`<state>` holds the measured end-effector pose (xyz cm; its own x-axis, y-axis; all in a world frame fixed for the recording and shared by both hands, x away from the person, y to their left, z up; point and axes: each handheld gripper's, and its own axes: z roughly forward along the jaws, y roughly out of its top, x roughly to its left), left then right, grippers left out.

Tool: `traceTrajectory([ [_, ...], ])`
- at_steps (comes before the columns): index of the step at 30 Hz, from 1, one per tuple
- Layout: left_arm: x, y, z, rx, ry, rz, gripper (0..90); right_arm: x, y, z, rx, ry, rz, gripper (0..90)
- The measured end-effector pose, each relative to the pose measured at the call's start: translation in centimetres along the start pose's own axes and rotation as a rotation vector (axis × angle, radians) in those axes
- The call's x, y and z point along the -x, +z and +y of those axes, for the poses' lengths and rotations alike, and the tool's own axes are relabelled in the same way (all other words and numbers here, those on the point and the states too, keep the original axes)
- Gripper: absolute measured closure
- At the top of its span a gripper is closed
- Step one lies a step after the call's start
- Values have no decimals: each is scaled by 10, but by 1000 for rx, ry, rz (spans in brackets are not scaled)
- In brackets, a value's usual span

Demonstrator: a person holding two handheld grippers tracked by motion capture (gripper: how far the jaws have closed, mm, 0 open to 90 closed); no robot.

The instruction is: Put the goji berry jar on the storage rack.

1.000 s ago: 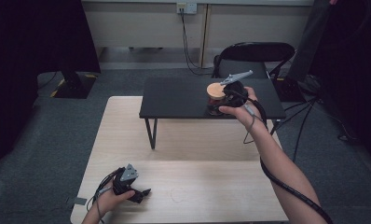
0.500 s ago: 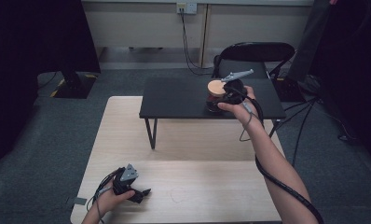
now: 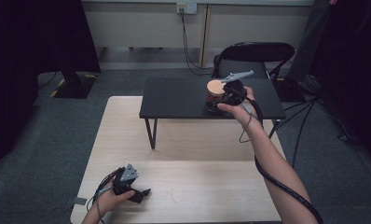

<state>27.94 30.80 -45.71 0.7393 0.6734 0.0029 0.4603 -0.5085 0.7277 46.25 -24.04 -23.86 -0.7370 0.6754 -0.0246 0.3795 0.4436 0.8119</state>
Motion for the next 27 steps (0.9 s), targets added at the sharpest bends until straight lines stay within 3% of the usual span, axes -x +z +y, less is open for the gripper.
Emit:
traceTrajectory([
  [16, 0, 0, 0, -1, 0, -1, 0, 6, -27, -35, 55, -3, 43, 19],
  [27, 0, 0, 0, -1, -1, 0, 0, 1, -46, -62, 73, -33, 80, 0],
])
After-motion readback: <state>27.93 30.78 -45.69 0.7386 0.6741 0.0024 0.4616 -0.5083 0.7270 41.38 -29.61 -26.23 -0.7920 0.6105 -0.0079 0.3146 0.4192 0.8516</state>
